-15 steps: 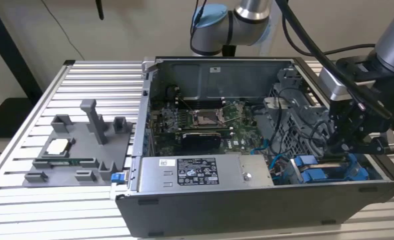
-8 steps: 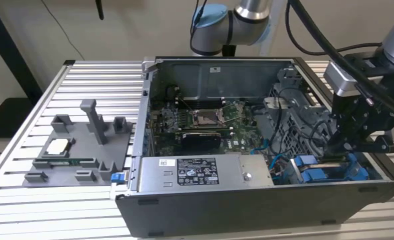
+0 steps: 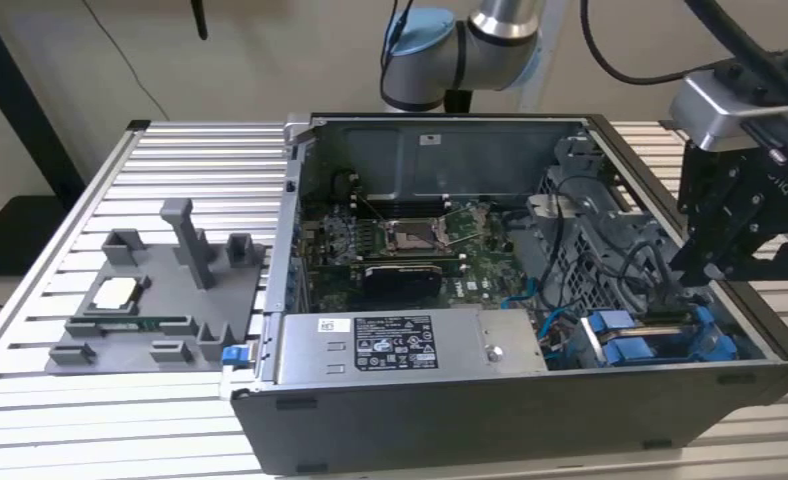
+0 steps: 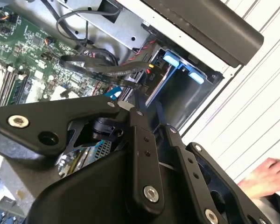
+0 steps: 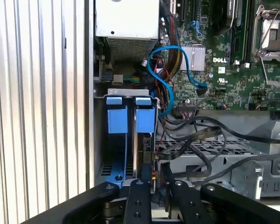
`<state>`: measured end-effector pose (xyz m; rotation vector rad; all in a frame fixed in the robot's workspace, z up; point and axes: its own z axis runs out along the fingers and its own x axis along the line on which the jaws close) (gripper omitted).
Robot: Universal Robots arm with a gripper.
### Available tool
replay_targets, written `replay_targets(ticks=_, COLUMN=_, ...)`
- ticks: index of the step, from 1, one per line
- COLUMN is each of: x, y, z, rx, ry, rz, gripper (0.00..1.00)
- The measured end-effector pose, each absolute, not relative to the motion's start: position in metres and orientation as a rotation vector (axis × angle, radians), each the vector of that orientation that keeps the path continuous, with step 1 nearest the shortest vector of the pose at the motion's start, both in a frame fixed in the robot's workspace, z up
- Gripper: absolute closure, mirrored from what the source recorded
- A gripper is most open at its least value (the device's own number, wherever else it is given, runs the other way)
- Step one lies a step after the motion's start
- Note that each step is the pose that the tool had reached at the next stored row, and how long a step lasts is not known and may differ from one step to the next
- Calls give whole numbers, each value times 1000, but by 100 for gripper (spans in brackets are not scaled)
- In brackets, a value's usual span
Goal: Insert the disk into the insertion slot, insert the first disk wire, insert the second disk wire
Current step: 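Insert the second disk wire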
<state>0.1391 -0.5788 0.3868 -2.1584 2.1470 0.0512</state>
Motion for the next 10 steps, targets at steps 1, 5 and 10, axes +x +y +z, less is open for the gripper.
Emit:
replay_targets(ticks=1, x=139, y=-579, z=391, rx=-2159, ry=2147, rz=52, gripper=76)
replay_targets(ticks=5, x=139, y=-579, z=396, rx=-2159, ry=2148, rz=53, gripper=76)
replay_targets(ticks=10, x=139, y=-579, z=396, rx=-2159, ry=2148, rz=53, gripper=76)
